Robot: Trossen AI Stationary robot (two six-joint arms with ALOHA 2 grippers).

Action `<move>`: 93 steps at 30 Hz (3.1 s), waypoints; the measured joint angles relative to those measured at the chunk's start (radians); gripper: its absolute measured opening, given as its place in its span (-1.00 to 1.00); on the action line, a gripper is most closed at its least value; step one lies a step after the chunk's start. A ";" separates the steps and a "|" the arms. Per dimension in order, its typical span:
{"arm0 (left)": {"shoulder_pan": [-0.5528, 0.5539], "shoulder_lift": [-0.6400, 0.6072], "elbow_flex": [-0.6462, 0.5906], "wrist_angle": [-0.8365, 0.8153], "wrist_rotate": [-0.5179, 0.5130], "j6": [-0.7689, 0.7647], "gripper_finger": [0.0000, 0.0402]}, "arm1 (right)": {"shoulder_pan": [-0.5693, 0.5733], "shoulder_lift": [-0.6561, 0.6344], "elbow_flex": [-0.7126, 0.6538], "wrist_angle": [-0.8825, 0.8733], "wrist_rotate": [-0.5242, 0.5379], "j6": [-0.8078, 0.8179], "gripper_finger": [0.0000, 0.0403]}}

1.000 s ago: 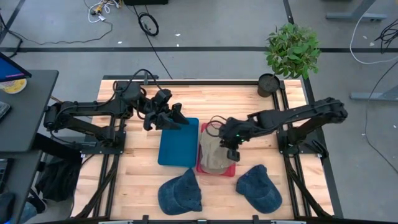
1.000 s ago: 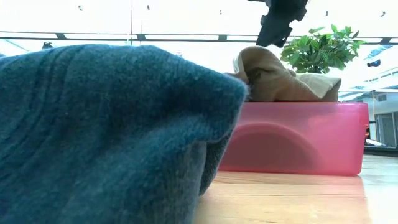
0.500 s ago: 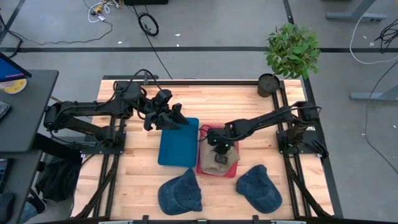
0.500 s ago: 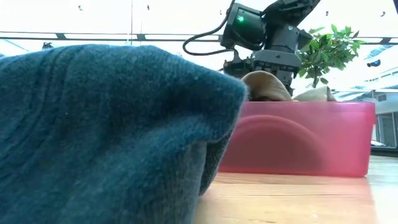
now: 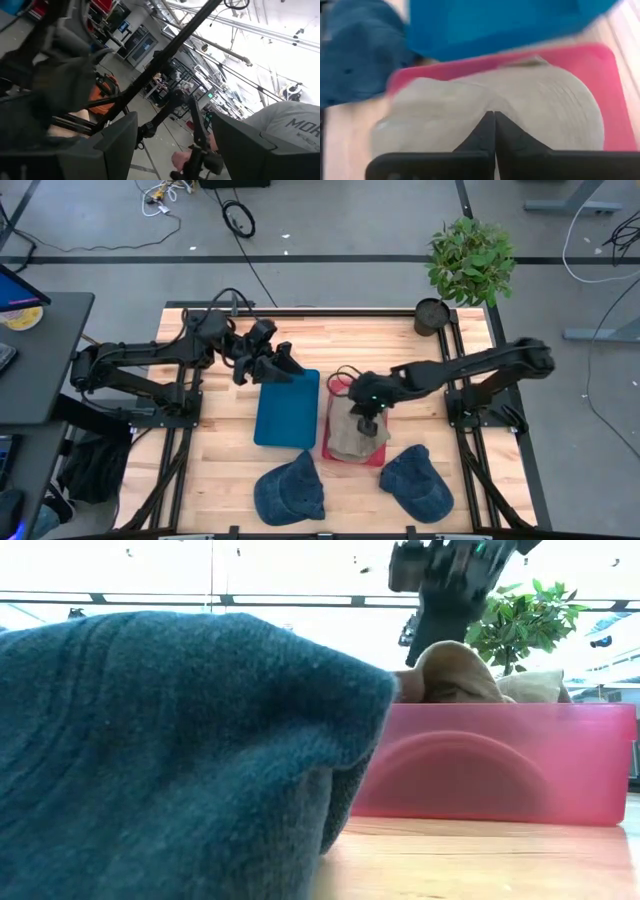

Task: Pick & Place hat
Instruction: Put the brown cap into the red bin, then put the blue cap into the blue bin

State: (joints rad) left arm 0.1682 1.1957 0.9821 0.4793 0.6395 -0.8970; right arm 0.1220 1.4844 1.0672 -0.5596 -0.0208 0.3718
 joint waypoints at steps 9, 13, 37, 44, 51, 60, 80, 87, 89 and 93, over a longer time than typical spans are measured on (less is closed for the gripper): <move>0.038 0.000 0.000 0.000 0.011 0.000 0.29 | 0.107 0.020 0.003 -0.018 0.003 -0.106 -1.00; 0.054 0.000 0.000 0.000 0.017 -0.001 0.29 | 0.119 0.154 0.003 -0.001 -0.043 -0.119 -1.00; 0.078 0.000 0.000 0.001 0.023 -0.027 0.29 | -0.105 0.220 0.003 -0.175 -0.184 -0.328 -1.00; 0.078 0.000 0.000 0.000 0.023 -0.026 0.29 | -0.136 0.220 0.003 -0.168 -0.186 -0.389 -1.00; 0.078 0.000 0.000 0.000 0.023 -0.030 0.29 | -0.167 0.188 0.045 -0.203 -0.155 -0.337 -0.99; 0.075 0.000 0.000 -0.006 0.039 -0.011 0.29 | -0.135 -0.057 0.063 -0.168 -0.121 -0.006 -0.94; -0.025 0.000 0.000 -0.006 0.121 0.072 0.29 | 0.172 -0.294 0.064 -0.620 -0.205 0.849 0.01; -0.071 0.000 0.000 -0.006 0.122 0.132 0.29 | 0.305 -0.293 -0.010 -0.621 -0.198 1.131 0.37; -0.079 0.000 0.000 -0.006 0.124 0.122 0.29 | 0.345 -0.293 -0.059 -0.593 -0.200 1.186 0.42; -0.096 0.000 0.000 -0.006 0.123 0.118 0.29 | 0.408 -0.293 -0.184 -0.455 -0.220 1.281 0.42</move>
State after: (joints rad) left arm 0.0723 1.1957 0.9821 0.4736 0.7628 -0.7788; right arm 0.5298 1.1912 0.8829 -1.0146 -0.2409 1.6525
